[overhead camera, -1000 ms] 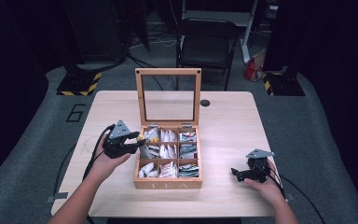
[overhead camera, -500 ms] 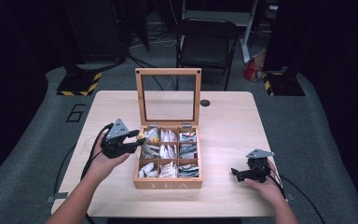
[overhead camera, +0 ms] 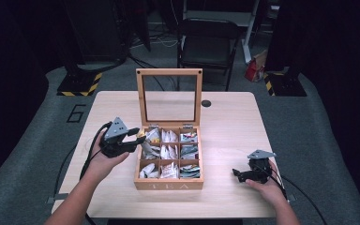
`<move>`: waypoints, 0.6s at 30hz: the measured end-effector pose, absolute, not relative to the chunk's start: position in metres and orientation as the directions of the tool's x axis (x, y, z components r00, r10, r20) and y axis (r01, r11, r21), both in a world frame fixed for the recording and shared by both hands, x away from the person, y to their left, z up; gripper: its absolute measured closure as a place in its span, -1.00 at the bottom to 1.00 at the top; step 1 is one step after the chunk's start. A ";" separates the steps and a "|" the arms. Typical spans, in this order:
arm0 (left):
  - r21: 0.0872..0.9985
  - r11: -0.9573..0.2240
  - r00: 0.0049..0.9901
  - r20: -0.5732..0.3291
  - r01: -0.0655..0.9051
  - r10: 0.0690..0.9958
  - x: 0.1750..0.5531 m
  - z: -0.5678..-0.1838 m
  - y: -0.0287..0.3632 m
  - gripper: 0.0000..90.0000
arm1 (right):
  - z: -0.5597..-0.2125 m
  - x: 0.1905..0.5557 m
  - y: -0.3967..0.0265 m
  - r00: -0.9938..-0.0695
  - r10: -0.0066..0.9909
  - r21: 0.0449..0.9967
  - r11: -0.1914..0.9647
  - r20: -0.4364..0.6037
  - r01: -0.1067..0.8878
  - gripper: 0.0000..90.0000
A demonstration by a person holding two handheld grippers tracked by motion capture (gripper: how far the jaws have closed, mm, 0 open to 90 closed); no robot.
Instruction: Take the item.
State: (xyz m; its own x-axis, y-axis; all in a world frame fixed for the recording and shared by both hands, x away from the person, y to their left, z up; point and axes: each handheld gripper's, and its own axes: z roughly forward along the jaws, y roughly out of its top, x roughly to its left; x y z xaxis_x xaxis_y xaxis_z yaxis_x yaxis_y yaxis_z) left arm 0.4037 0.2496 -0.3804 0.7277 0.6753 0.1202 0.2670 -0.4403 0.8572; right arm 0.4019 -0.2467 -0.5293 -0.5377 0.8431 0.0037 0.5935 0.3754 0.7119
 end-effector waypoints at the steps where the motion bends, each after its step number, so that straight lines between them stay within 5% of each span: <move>1: 0.857 -0.441 0.727 0.121 0.267 0.676 0.404 -0.380 0.250 0.28 | -0.529 0.402 -0.247 -0.537 0.843 0.712 0.375 0.004 0.594 -1.00; 18: 0.861 -0.429 0.711 0.120 0.274 0.693 0.405 -0.377 0.257 0.28 | -0.529 0.402 -0.247 -0.537 0.843 0.712 0.375 0.004 0.594 -1.00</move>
